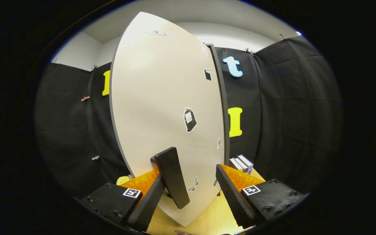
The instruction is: Open the shoe cabinet door, grab the shoes and put them into the shoe cabinet, then close the shoe cabinet door.
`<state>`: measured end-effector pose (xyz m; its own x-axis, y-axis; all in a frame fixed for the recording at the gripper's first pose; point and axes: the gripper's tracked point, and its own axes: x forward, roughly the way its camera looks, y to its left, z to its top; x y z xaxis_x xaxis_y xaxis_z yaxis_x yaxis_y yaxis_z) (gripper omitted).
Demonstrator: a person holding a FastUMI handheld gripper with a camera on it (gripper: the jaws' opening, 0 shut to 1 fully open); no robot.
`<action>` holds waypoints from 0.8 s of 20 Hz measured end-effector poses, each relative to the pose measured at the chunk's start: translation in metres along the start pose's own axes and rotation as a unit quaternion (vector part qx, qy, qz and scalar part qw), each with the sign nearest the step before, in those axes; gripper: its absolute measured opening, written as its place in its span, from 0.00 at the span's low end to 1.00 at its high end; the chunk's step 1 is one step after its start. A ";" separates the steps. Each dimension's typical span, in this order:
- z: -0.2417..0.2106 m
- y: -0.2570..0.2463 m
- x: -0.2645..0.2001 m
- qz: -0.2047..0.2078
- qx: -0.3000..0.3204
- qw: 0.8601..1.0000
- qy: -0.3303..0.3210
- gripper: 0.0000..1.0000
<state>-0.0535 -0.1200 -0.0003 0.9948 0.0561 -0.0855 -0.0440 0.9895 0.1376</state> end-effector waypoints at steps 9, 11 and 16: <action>-0.008 0.093 0.036 0.063 -0.016 0.998 0.005 0.98; -0.011 0.106 0.038 0.072 -0.017 0.997 0.008 0.99; -0.014 0.124 0.036 0.074 -0.029 0.997 0.004 0.98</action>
<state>-0.0241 0.0067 -0.0002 0.9761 0.2036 -0.0757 -0.1965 0.9762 0.0916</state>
